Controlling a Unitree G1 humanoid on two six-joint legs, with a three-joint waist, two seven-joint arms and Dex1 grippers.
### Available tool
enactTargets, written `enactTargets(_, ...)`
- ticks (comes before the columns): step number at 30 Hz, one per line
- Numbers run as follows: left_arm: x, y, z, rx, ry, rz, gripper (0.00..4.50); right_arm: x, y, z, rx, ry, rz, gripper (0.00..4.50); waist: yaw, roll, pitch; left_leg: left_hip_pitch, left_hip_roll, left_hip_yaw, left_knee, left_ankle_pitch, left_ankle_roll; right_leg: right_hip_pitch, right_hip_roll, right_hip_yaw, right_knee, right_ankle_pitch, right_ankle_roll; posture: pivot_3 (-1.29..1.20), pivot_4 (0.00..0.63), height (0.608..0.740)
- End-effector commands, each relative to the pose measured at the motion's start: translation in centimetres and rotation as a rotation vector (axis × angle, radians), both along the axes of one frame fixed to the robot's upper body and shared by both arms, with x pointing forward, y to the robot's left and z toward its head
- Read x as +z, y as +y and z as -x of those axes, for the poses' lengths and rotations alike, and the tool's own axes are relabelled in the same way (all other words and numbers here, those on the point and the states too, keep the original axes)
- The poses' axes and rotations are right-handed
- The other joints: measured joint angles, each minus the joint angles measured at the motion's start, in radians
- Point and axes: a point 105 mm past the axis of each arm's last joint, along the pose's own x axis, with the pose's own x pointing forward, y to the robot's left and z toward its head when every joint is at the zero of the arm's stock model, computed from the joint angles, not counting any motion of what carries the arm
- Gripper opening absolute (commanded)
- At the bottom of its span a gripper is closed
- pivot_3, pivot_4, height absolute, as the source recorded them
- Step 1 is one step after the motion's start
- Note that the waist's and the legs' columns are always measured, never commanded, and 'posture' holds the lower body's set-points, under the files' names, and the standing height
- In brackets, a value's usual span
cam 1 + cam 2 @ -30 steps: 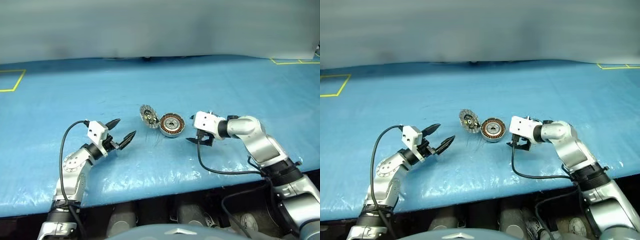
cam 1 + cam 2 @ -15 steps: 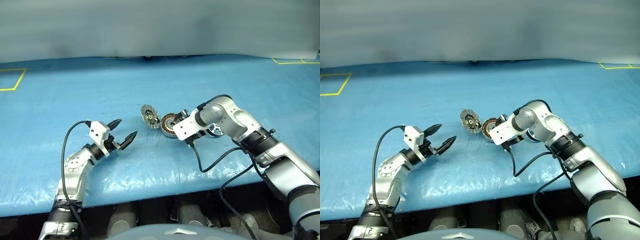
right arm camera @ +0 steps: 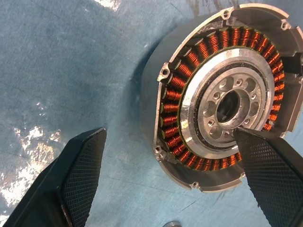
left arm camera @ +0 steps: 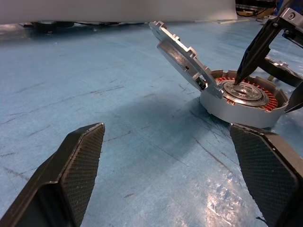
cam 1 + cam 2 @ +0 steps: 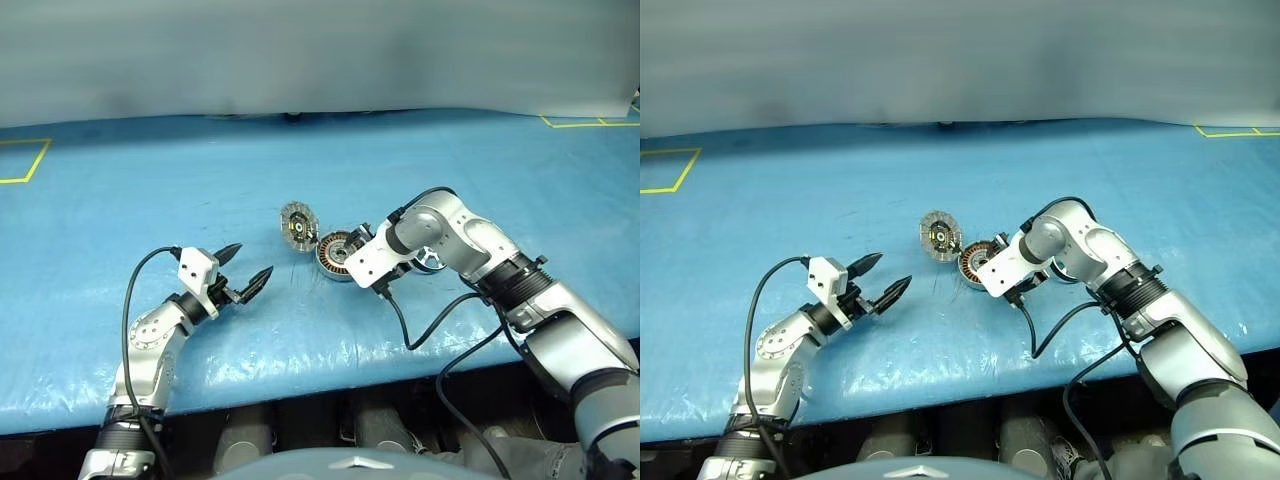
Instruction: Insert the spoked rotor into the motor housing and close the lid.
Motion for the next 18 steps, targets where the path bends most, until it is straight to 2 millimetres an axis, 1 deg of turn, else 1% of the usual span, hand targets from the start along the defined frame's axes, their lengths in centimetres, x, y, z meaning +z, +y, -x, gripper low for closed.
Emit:
enactTargets(1, 1.2, -0.3, 0.0, -0.009, -0.05, 0.006, 4.5, 1.5, 0.8, 0.0, 0.032, -0.041, -0.041, 4.48, 0.0, 0.0, 0.0, 0.0, 0.0, 0.0, 0.0, 0.0, 0.0, 0.0, 0.0, 0.0, 0.0, 0.0, 0.0, 0.0, 0.15, 0.74)
enactTargets(6, 1.2, -0.4, 0.0, -0.011, -0.046, 0.006, 4.5, 1.9, 1.2, 0.4, 0.048, -0.047, -0.054, 4.48, 0.001, 0.0, 0.0, 0.0, 0.0, 0.0, 0.0, 0.0, 0.0, 0.0, 0.0, 0.0, 0.0, 0.0, 0.0, 0.0, 0.15, 0.74)
enactTargets(11, 1.2, -0.4, 0.0, -0.013, -0.044, 0.005, 4.5, 1.8, 1.2, 0.9, 0.055, -0.036, -0.054, 4.48, 0.001, 0.0, 0.0, 0.0, 0.001, 0.0, 0.0, 0.0, 0.0, 0.0, 0.0, 0.0, 0.0, 0.0, 0.0, 0.0, 0.15, 0.74)
enactTargets(16, 1.2, -0.3, -0.1, -0.013, -0.046, 0.003, 4.5, 0.1, 0.8, 1.4, 0.042, 0.022, -0.025, 4.48, 0.002, 0.0, 0.0, 0.0, 0.0, 0.0, 0.0, 0.0, 0.0, 0.0, 0.0, 0.0, 0.0, 0.0, 0.0, 0.0, 0.15, 0.74)
enactTargets(18, 1.2, -0.3, -0.1, -0.011, -0.046, 0.002, 4.5, -0.3, 0.7, 1.5, 0.04, 0.032, -0.018, 4.48, 0.001, 0.0, 0.0, 0.0, 0.0, 0.0, 0.0, 0.0, 0.0, 0.0, 0.0, 0.0, 0.0, 0.0, 0.0, 0.0, 0.15, 0.74)
